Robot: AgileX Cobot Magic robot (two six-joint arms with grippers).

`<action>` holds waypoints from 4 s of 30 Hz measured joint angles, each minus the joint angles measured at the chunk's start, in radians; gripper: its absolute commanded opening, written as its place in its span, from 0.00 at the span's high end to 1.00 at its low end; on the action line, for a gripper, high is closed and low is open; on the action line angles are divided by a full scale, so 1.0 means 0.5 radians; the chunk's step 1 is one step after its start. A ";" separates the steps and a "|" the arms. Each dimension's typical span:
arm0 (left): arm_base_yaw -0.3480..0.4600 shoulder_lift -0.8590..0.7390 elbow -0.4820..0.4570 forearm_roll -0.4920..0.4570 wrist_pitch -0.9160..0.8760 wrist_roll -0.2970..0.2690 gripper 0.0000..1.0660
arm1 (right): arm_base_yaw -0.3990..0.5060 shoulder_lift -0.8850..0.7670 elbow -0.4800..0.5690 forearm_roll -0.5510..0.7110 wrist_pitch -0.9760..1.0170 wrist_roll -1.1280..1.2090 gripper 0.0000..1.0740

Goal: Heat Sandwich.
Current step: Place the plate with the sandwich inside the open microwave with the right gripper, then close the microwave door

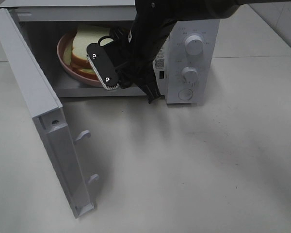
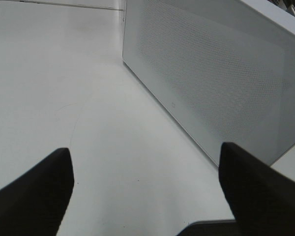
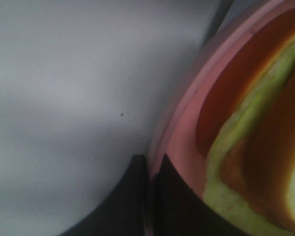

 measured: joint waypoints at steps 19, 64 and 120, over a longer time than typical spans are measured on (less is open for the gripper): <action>0.000 0.000 0.000 0.000 0.000 0.000 0.28 | -0.134 0.548 -0.658 0.134 0.080 0.000 1.00; 0.000 0.000 0.000 0.000 0.000 0.000 0.28 | -0.170 0.636 -0.728 0.324 -0.200 0.270 0.52; 0.000 0.000 0.000 0.000 0.000 0.000 0.28 | 0.032 -0.180 -0.340 -0.120 1.136 2.052 0.52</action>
